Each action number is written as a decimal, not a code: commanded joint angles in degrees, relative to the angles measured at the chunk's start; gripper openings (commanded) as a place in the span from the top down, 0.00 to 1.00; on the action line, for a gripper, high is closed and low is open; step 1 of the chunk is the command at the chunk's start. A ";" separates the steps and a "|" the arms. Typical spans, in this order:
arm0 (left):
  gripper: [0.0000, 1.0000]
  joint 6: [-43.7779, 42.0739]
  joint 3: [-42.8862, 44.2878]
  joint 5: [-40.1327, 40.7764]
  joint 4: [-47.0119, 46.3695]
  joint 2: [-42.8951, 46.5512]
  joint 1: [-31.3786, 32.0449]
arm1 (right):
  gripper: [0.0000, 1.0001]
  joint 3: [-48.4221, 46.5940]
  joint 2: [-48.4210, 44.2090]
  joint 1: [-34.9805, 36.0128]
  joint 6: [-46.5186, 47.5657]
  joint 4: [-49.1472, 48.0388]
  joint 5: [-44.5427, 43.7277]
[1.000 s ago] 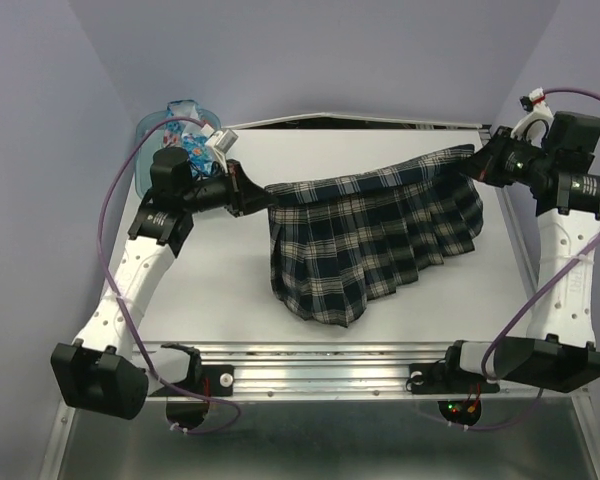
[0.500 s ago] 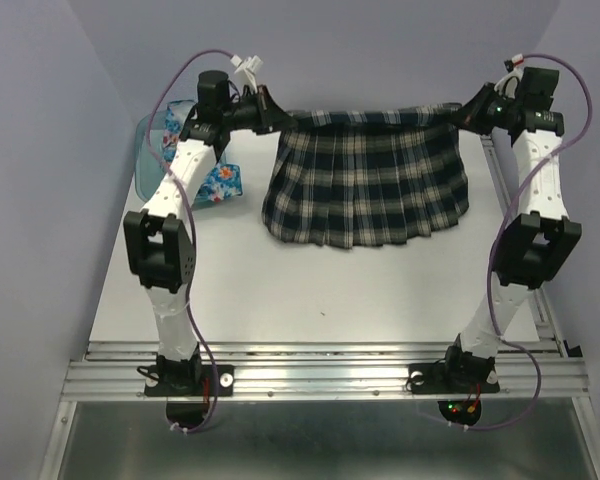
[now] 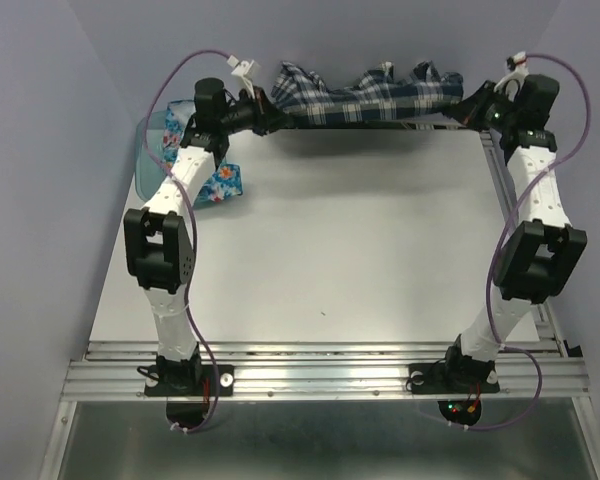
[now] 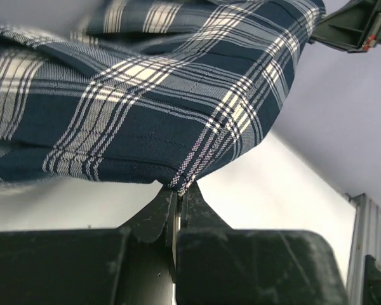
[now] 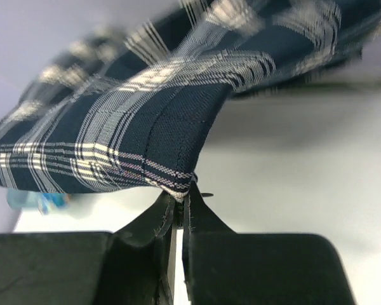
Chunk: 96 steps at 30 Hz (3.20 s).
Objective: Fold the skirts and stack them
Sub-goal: Flatten the skirt out
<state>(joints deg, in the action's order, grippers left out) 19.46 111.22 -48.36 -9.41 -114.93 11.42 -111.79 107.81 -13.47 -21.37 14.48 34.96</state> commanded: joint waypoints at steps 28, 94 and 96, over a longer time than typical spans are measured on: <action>0.88 -23.94 -50.49 12.14 27.77 14.83 1.32 | 0.87 38.22 0.39 -0.94 29.36 41.41 -13.26; 0.40 -26.93 -29.21 17.76 26.48 12.46 20.40 | 0.37 6.77 12.06 14.17 22.16 18.05 -10.09; 0.41 -26.41 -29.74 18.47 24.45 12.19 20.22 | 0.37 5.80 13.21 15.06 21.63 16.38 -10.87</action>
<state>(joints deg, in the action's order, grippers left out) -4.95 83.57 -31.81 17.21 -101.06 29.89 -104.31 118.08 0.19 3.03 36.40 21.63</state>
